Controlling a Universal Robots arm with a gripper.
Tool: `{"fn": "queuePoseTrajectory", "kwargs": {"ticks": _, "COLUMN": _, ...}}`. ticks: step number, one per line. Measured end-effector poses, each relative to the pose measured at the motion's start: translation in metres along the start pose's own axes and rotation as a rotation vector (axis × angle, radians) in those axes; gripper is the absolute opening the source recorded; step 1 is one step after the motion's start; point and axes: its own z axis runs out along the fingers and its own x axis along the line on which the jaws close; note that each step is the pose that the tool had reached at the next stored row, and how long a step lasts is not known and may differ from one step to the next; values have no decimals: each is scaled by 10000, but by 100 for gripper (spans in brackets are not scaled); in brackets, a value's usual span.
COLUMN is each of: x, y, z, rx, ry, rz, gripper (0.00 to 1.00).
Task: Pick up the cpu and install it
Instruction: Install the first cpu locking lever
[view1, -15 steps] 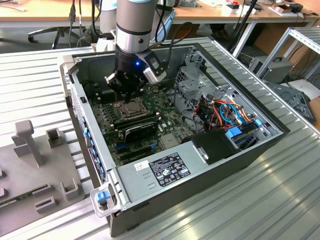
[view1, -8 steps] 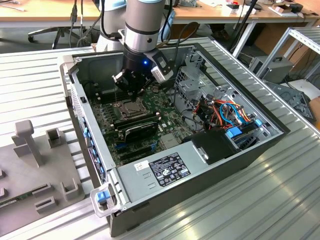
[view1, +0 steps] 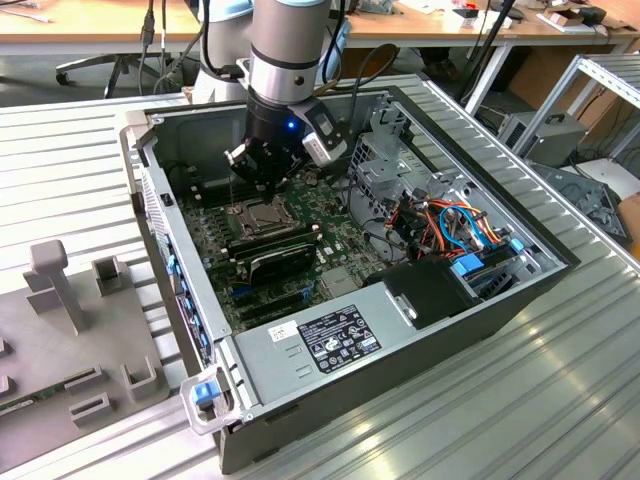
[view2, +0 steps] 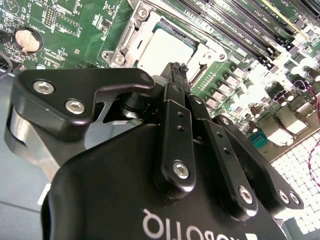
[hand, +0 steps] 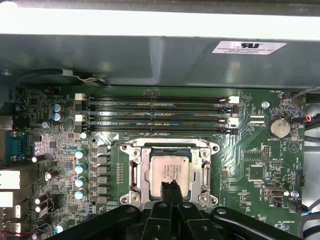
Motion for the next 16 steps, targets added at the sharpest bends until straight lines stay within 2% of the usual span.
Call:
{"fn": "queuePoseTrajectory", "kwargs": {"ticks": 5, "x": 0, "y": 0, "z": 0, "rx": 0, "ry": 0, "rz": -1, "gripper": 11}}
{"fn": "queuePoseTrajectory", "kwargs": {"ticks": 11, "x": 171, "y": 2, "z": 5, "rx": 1, "ry": -66, "rz": 0, "gripper": 11}}
{"fn": "queuePoseTrajectory", "kwargs": {"ticks": 12, "x": 228, "y": 3, "z": 8, "rx": 1, "ry": -90, "rz": -1, "gripper": 11}}
{"fn": "queuePoseTrajectory", "kwargs": {"ticks": 16, "x": 354, "y": 5, "z": 11, "rx": 2, "ry": -144, "rz": -1, "gripper": 11}}
